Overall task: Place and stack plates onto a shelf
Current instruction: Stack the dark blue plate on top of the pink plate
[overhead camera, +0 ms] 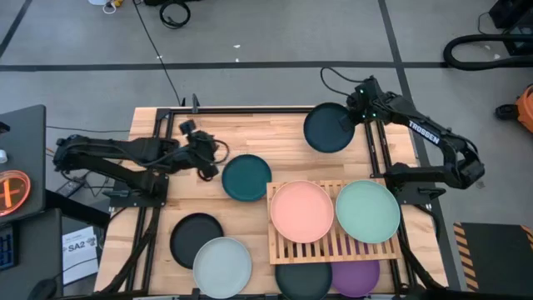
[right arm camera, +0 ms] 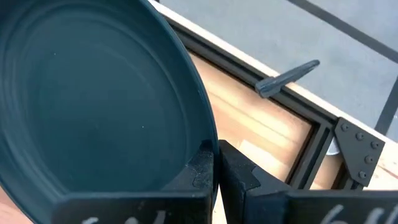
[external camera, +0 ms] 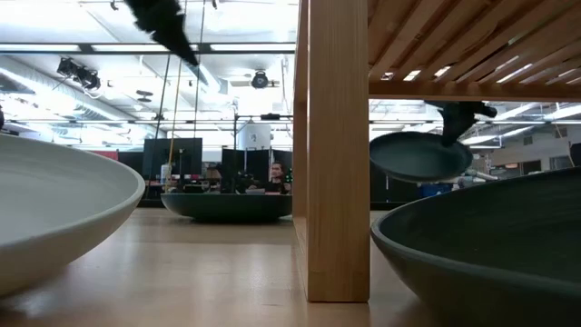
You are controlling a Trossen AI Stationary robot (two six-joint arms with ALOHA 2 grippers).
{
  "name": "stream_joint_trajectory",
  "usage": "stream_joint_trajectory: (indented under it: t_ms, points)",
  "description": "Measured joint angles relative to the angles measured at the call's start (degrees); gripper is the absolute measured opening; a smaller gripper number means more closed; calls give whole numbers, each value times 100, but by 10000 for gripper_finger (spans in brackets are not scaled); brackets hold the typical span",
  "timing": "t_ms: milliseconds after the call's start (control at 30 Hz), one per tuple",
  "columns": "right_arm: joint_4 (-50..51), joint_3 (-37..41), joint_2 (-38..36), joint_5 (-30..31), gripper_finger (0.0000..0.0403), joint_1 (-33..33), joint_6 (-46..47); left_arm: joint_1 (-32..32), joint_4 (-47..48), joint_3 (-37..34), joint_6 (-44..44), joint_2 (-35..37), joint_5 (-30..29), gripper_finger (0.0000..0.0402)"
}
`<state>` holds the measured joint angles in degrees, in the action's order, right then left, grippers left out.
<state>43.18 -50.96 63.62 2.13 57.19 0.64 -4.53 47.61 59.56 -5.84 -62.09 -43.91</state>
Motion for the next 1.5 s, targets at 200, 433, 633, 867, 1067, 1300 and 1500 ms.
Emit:
stream_joint_trajectory:
  t_ms: [200, 433, 633, 867, 1067, 1300, 1500]
  points:
    - [-74, -94, -241, -45, 14, 0, 93, -26, -879, -1346, -319, 898, 167, 167]
    - [83, -855, -329, -33, 14, 0, 95, -26, -2338, -2538, -405, 1258, 405, 167]
    - [220, -1814, -326, -629, 14, -17, 306, -26, -3287, -3036, -398, 1246, 901, 167]
    - [560, -2848, -320, -1871, 14, -61, 927, -26, -3716, -3201, -398, 1246, 1175, 167]
    - [569, -3163, -320, -2621, 14, -451, 1464, -26, -3737, -3201, -398, 1246, 1398, 167]
    - [640, -3163, -315, -2736, 14, -1377, 1903, -26, -3744, -3201, -403, 1246, 1700, 167]
    - [654, -3161, -315, -2747, 14, -2329, 2172, -26, -3744, -3201, -403, 1244, 1874, 167]
